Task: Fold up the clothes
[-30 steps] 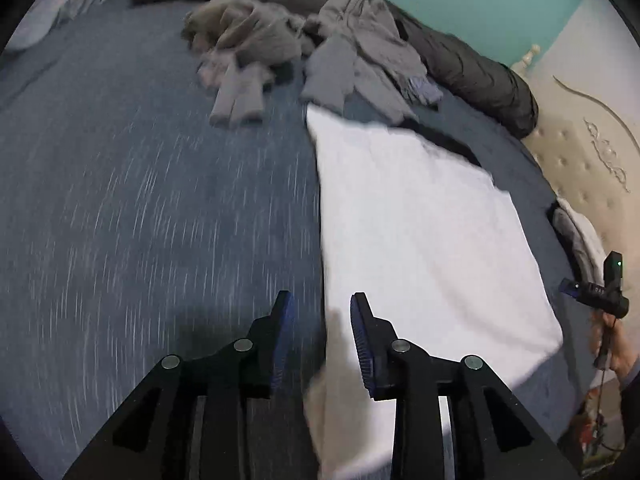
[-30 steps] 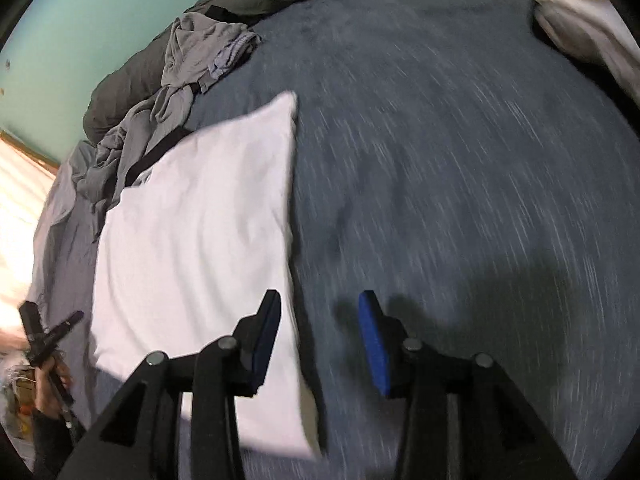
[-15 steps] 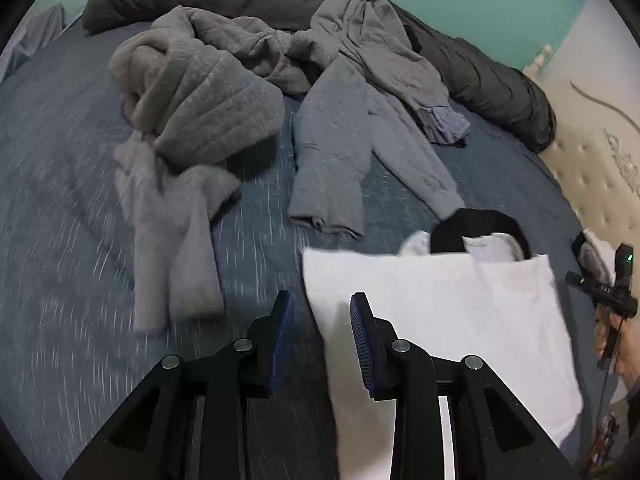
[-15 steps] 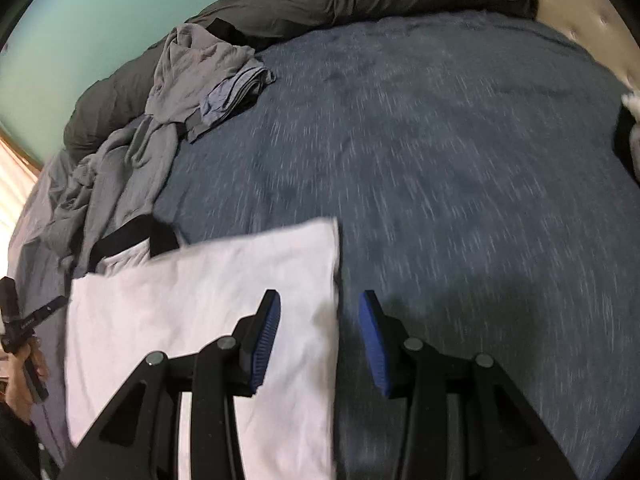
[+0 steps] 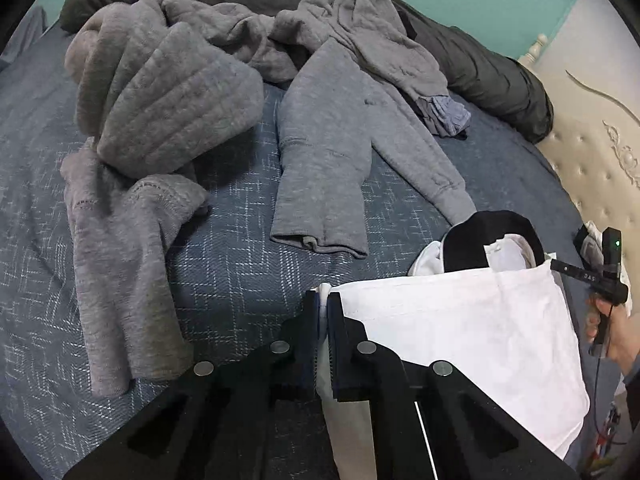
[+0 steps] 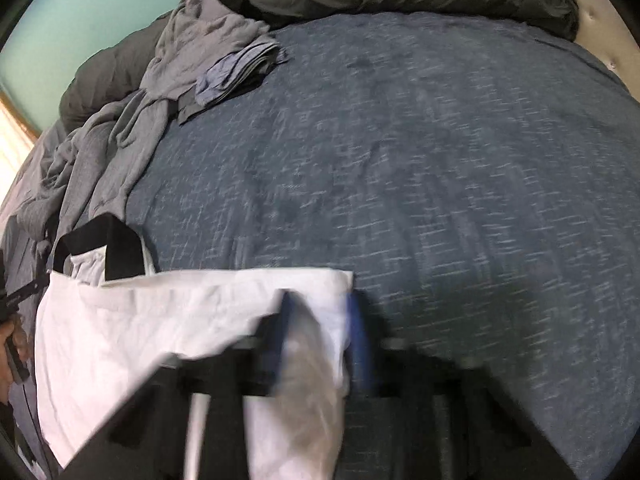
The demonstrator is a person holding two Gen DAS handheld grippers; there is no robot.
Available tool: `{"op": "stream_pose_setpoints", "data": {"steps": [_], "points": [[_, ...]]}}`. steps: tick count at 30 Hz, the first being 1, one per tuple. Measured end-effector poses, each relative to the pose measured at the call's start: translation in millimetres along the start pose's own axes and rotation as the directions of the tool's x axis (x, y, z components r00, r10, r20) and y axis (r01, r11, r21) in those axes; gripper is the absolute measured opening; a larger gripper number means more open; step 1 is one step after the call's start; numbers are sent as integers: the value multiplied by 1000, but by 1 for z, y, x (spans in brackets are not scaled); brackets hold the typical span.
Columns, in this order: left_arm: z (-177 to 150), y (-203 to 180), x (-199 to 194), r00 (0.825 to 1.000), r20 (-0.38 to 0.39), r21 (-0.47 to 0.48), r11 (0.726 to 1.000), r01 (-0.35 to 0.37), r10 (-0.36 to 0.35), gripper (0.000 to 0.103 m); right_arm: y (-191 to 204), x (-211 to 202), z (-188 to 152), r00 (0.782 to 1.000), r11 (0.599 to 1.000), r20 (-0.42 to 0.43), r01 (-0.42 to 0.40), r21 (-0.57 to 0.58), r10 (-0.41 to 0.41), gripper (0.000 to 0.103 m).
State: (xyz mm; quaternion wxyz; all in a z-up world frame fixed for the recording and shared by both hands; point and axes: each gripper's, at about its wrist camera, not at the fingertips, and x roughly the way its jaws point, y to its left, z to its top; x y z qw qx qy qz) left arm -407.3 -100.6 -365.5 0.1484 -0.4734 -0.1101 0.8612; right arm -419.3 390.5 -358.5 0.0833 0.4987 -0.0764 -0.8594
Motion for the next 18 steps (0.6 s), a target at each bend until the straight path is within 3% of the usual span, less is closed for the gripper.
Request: {"op": "stream_pose_setpoints", "data": {"steps": [5,11,18], "points": [[1,-2,-32,997,82,23,1000,-9,7,4,5,-28,-2,993,997,113,-7,-72,16,4],[12,-3,-59,990,143,20,1000,-13,10,4,-4,-62,6,977,998,211,21,-53,-9,4],[27,-5,-42,993,109,14,999,-43,42,4,2,-55,20,977,996,204,76,-49,-65,4]]}}
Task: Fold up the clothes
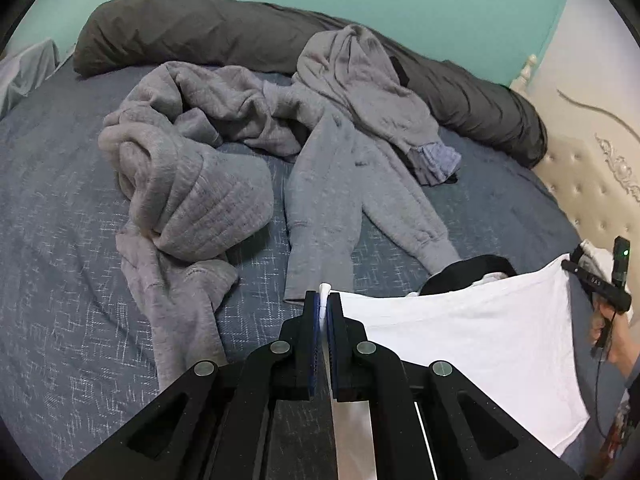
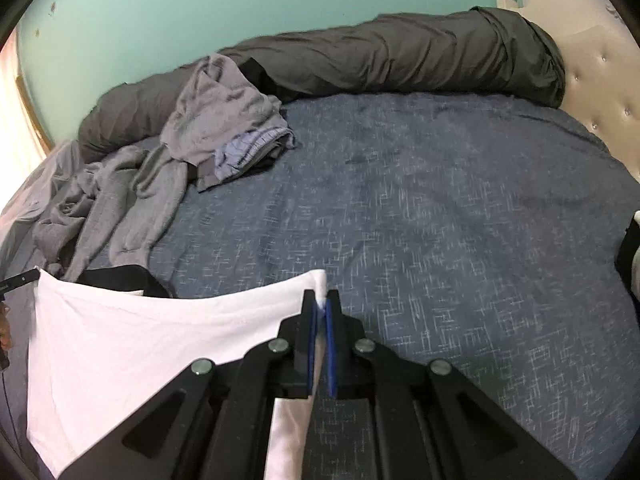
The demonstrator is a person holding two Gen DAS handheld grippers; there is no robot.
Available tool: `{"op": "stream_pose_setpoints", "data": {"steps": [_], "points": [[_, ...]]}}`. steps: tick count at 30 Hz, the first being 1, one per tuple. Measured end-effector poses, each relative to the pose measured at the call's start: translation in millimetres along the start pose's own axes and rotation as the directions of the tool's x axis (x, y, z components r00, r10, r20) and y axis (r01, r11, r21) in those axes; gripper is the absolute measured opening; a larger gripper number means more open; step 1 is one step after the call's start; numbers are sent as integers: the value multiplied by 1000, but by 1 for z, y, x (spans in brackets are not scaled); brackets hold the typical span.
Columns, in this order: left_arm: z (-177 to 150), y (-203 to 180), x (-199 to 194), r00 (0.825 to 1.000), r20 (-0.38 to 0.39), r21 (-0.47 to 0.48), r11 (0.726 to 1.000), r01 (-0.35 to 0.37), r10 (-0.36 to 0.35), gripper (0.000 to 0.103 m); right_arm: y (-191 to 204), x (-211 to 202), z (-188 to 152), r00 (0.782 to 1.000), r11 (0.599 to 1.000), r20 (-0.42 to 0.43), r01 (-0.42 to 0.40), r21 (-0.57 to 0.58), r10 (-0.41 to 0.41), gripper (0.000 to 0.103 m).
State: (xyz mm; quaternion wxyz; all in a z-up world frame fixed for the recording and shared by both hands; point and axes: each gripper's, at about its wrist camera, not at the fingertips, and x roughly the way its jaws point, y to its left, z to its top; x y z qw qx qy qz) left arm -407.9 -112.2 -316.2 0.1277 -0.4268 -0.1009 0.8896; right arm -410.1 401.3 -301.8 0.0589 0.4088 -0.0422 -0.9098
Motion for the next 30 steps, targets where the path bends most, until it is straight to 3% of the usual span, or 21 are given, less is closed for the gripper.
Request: {"op": "stream_pose_setpoints", "data": {"steps": [6,9,10,11,12,15,17,19,22,27,30], "points": [[-13,7,32,995,-93,-11,999,-44,42,4,-3,25,-9,997,998,-56,58,16,-57,4],[-19,7,39,993,-102,-17,998,-52,50,7,-4,37,-16,994,998,-101,54,35,-50,4],[-21,7,41,993,-106,-19,998,-57,55,11,-4,39,-17,992,998,-115,57,39,-52,5],[-22,7,40,992,-108,-26,997,-69,66,23,-4,40,-18,990,997,-125,73,36,-68,6],[-22,8,36,992,-104,-31,997,-70,66,28,-4,40,-19,987,996,-134,88,33,-83,7],[-24,8,19,993,-92,-26,996,-80,77,29,-1,17,-20,990,994,-106,102,48,-96,17],[-31,4,-4,994,-75,-27,996,-84,81,30,-1,-3,-25,995,993,-82,57,101,-49,27],[-40,-1,-23,997,-62,-42,998,-56,53,31,1,-27,-36,997,985,-57,-32,167,42,27],[-64,-17,-56,998,-53,-46,999,-24,22,32,20,-61,-67,981,963,-52,-174,206,188,27],[-121,-55,-90,997,-77,-15,1000,13,-14,32,70,-86,-122,940,947,-151,-288,140,308,27],[-161,-72,-100,994,-102,-27,999,38,-40,32,103,-97,-150,929,949,-196,-309,62,315,27]]}}
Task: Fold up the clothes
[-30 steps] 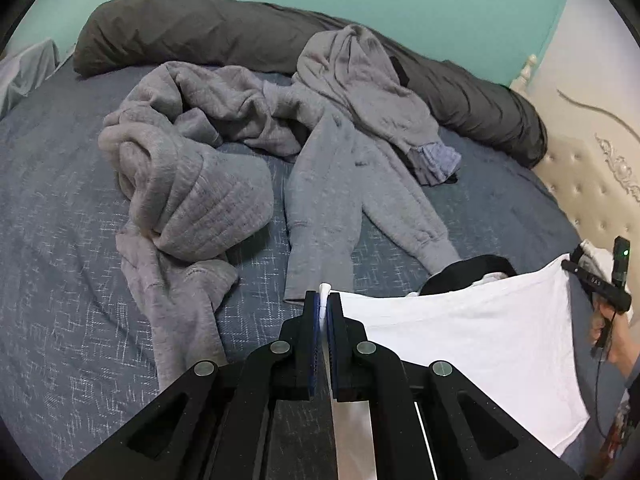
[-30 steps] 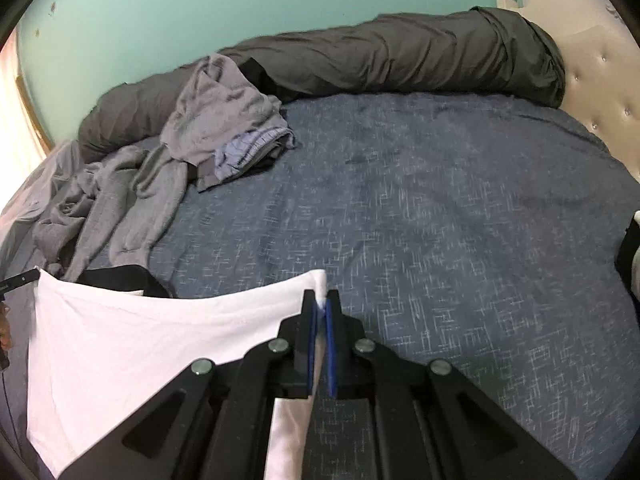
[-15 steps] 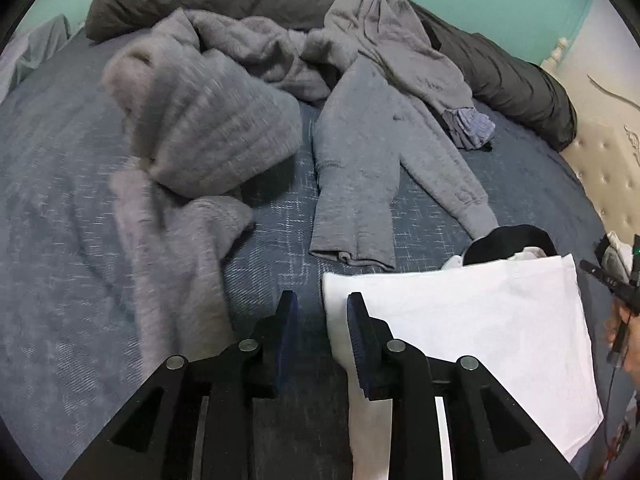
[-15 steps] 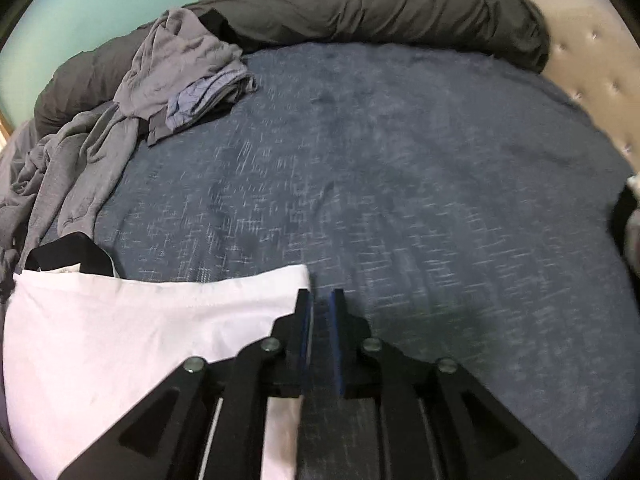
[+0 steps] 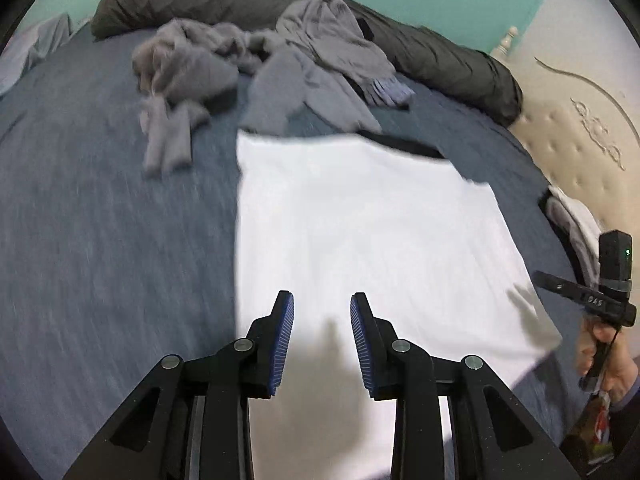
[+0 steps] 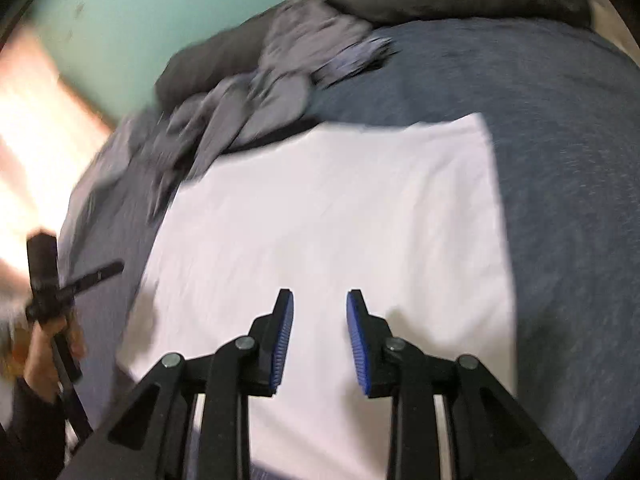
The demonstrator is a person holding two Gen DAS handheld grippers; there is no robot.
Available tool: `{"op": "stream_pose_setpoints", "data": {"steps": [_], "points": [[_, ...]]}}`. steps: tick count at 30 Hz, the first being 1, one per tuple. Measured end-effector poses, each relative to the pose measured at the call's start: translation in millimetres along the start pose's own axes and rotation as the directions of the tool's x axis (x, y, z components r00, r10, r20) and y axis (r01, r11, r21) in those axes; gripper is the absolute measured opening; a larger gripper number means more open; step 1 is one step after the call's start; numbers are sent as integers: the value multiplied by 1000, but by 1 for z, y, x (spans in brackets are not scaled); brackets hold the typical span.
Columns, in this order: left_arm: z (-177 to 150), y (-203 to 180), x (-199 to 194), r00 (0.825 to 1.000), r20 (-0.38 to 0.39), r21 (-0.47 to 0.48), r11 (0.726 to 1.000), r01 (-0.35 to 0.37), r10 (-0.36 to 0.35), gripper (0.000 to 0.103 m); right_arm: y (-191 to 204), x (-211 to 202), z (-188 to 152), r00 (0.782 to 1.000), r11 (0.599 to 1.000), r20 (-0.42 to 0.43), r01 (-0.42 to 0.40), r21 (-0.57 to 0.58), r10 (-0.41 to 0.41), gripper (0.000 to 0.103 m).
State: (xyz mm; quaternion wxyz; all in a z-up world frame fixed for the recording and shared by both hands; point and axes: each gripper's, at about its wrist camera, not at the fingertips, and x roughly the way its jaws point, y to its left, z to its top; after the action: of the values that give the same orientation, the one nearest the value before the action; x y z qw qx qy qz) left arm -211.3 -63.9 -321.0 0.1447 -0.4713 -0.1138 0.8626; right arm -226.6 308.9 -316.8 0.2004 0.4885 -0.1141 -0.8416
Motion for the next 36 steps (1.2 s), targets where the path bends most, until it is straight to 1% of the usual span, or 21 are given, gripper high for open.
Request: {"op": "stream_pose_setpoints", "data": {"steps": [4,6,8,11,12,13,16,19,20,22,23,26,27,29,32,34,35,36], "points": [[-38,-11,2,1000,-24,-13,1000,14,-14,33,22,16,-31,998,1000,-69,-1,-8,0,27],[-55,-16,6,999,-44,-6,1000,21,-21,33,26,28,-43,994,999,-102,44,-18,-46,27],[-68,-19,9,998,-65,25,1000,8,-7,33,28,37,-52,987,994,-126,100,-41,-105,26],[-82,-19,12,996,-92,58,998,10,-5,33,20,34,-58,975,981,-110,188,-56,-193,19],[-86,-17,13,995,-100,64,998,14,-8,33,15,31,-59,973,978,-104,204,-37,-207,19],[-87,-13,13,994,-106,50,998,23,-17,32,10,25,-57,972,977,-97,213,-8,-213,19],[-90,-4,11,993,-108,27,999,41,-38,32,-3,6,-47,962,962,-49,270,34,-268,19],[-91,-3,7,994,-106,37,998,45,-41,32,-30,-10,-33,956,948,-22,293,124,-292,25],[-92,-3,7,994,-105,37,998,48,-44,33,-41,-14,-27,956,943,-20,292,159,-293,25],[-92,-1,7,993,-105,29,998,56,-52,32,-64,-16,-18,963,940,-29,269,211,-269,27],[-92,-1,7,993,-105,27,998,58,-55,33,-73,-16,-15,963,936,-41,267,227,-265,32],[-92,-1,7,993,-105,24,998,61,-58,33,-101,-14,-9,962,925,-75,273,264,-262,33],[-93,-1,7,993,-107,26,998,61,-58,33,-107,-14,-8,960,920,-84,280,273,-267,33],[-92,-2,8,992,-109,28,998,60,-57,33,-117,-10,-8,963,917,-97,268,294,-250,33],[-92,-3,10,992,-113,33,998,56,-52,33,-116,-10,-12,973,931,-100,229,283,-209,33],[-92,-4,10,992,-115,38,998,53,-49,33,-111,-10,-13,977,944,-101,209,257,-189,25],[-92,-4,11,992,-115,39,998,52,-47,33,-108,-9,-14,978,948,-101,201,245,-181,15],[-93,-5,11,992,-115,40,998,51,-46,33,-106,-8,-14,978,951,-97,201,235,-183,7]]}}
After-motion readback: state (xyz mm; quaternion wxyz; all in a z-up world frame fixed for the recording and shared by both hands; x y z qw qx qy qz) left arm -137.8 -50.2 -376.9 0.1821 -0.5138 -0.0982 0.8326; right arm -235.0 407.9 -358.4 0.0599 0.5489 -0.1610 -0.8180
